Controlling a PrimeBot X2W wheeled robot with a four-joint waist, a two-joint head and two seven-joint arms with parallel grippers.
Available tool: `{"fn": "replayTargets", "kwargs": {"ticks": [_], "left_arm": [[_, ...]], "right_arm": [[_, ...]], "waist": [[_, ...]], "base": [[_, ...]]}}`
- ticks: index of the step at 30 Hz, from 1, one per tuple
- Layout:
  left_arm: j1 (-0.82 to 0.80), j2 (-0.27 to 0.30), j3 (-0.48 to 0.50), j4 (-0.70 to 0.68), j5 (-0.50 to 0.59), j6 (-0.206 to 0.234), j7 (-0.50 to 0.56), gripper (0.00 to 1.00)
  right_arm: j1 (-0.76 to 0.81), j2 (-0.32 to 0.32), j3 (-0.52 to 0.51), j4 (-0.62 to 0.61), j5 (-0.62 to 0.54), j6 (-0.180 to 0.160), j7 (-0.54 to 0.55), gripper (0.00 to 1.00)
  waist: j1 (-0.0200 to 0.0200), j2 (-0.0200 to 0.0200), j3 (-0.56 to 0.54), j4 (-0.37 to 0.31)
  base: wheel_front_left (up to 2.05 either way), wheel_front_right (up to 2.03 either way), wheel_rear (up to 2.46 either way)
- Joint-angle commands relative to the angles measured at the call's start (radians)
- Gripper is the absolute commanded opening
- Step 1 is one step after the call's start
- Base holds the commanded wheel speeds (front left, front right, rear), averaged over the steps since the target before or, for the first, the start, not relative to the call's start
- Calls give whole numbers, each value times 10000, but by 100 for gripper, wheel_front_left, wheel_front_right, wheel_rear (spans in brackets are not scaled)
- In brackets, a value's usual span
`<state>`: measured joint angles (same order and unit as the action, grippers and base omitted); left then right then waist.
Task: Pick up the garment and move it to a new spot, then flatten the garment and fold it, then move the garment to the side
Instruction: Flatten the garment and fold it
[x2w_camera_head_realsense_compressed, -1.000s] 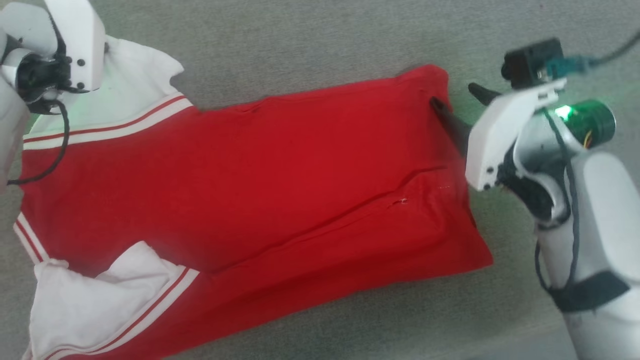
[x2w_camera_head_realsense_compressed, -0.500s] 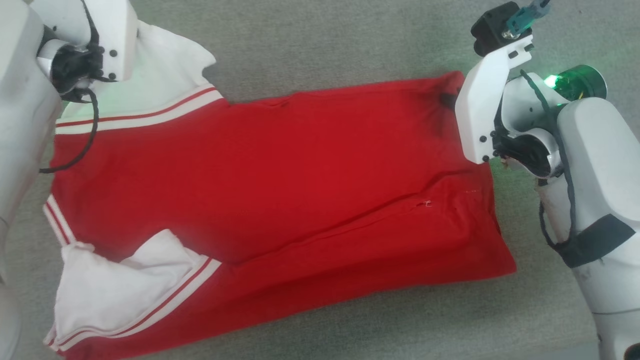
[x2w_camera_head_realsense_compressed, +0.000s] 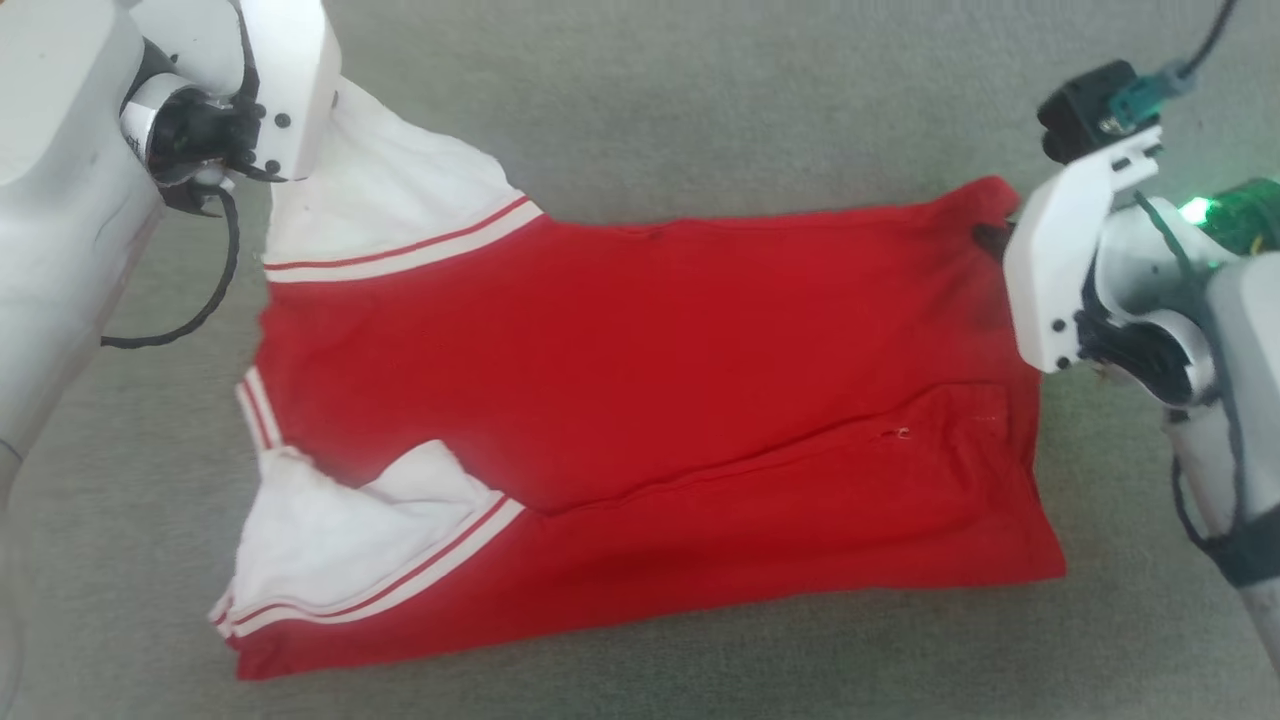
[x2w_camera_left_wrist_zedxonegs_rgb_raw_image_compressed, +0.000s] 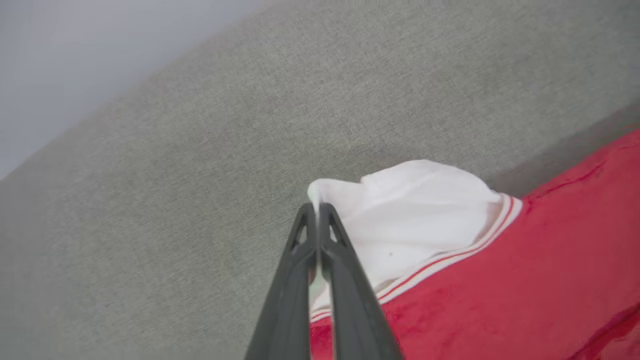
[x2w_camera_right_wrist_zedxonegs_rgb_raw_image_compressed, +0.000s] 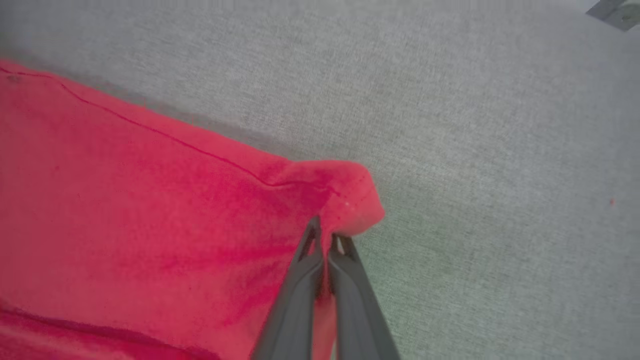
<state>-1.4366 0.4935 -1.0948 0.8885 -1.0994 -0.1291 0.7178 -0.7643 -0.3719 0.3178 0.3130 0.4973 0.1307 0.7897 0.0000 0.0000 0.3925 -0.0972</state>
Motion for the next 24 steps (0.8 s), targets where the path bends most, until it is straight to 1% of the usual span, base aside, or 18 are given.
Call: {"fn": "replayTargets", "kwargs": {"ticks": [1,3,6,11,19,22,24], "left_arm": [[49,69,10,-165,-19,46,100,0],[243,175,-20,-558,-76,166,244,0],[576,469,-97,-1336,-99,507,465,0],[1366,1141,-142,-3371,-301,1341,836,0],[3118,2634,-270,-7396,-699,3358,1378,0],[3721,3083,-353,-8545,-855,3980,1433,0],[4117,3263,-411,-9071,-961,4272,1384,0]], "right_arm": [[208,-116,-68,-195,18,1,43,0],[544,-279,-220,-487,56,1,180,0],[1061,-485,-531,-1061,159,1,435,0],[2174,-709,-1073,-2096,265,1,975,0],[3941,-699,-1865,-3370,391,1,1857,0],[4541,-608,-2159,-3539,364,1,2102,0],[4862,-526,-2322,-3546,275,1,2195,0]], "waist": [[0,0,-378,329],[0,0,-599,482],[0,0,-888,708],[0,0,-1190,1039],[0,0,-1426,1268],[0,0,-1481,1291],[0,0,-1520,1302]], "base": [[0,0,0],[0,0,0],[0,0,0],[0,0,0],[0,0,0],[0,0,0],[0,0,0]]}}
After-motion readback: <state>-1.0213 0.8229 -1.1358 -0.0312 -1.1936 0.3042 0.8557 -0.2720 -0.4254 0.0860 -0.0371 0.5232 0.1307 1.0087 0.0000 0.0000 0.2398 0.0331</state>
